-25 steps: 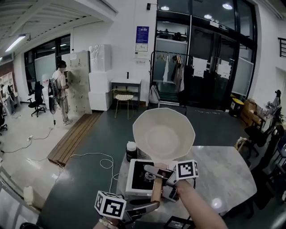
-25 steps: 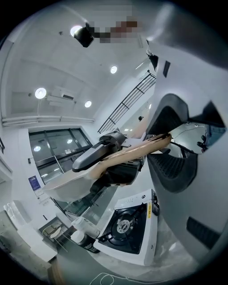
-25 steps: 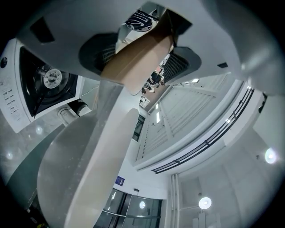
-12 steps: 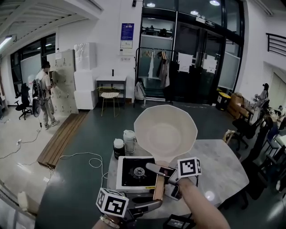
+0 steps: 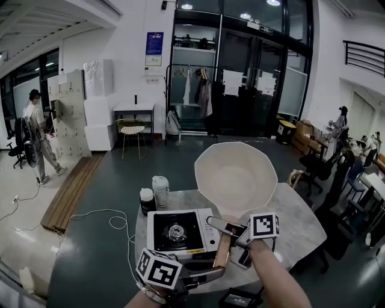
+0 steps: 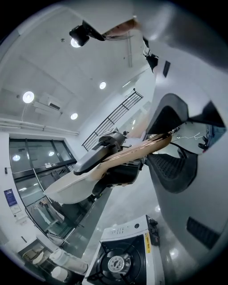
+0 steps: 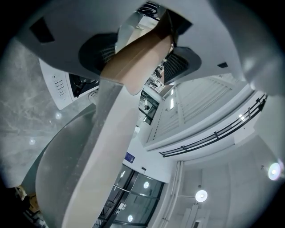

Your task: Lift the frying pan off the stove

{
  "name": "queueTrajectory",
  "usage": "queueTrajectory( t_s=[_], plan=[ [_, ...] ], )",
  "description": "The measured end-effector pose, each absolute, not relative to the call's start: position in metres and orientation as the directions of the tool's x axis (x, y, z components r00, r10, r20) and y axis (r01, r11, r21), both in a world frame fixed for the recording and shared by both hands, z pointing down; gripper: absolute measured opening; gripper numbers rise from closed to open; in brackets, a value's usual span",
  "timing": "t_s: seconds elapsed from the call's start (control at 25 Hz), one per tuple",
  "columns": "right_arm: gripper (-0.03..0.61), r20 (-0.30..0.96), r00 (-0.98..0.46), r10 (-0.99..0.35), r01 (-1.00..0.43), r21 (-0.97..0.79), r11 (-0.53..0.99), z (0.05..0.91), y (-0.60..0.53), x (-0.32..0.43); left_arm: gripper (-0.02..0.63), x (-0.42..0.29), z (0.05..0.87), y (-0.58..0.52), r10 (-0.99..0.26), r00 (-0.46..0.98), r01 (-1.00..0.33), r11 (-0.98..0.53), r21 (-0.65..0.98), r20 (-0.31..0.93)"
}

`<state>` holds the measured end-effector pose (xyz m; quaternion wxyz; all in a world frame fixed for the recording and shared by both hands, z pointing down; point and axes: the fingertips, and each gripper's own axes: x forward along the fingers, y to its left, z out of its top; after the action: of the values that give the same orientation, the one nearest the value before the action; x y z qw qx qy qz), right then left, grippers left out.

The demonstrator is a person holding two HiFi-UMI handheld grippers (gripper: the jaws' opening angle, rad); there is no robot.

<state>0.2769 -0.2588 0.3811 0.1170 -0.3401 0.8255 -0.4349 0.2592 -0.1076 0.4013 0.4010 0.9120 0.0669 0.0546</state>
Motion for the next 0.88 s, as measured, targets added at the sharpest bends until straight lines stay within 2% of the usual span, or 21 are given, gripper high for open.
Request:
queueTrajectory(
  t_s=[0.36,0.52,0.88],
  plan=[
    [0.318,0.119,-0.664,-0.738,-0.525,-0.777,0.347,0.384,-0.248,0.313,0.147,0.275,0.402,-0.099,0.238,0.970,0.126,-0.660,0.741,0.047],
    [0.316,0.112,-0.656,-0.746,-0.505,-0.799,0.325,0.387,-0.243,0.313,0.149,0.277,0.404,-0.096,0.254,0.965,0.132,-0.670,0.731,0.059],
    [0.316,0.108,-0.663,-0.741,-0.542,-0.752,0.375,0.383,-0.241,0.319,0.152,0.279,0.402,-0.090,0.264,0.963,0.144,-0.674,0.725,0.055]
  ],
)
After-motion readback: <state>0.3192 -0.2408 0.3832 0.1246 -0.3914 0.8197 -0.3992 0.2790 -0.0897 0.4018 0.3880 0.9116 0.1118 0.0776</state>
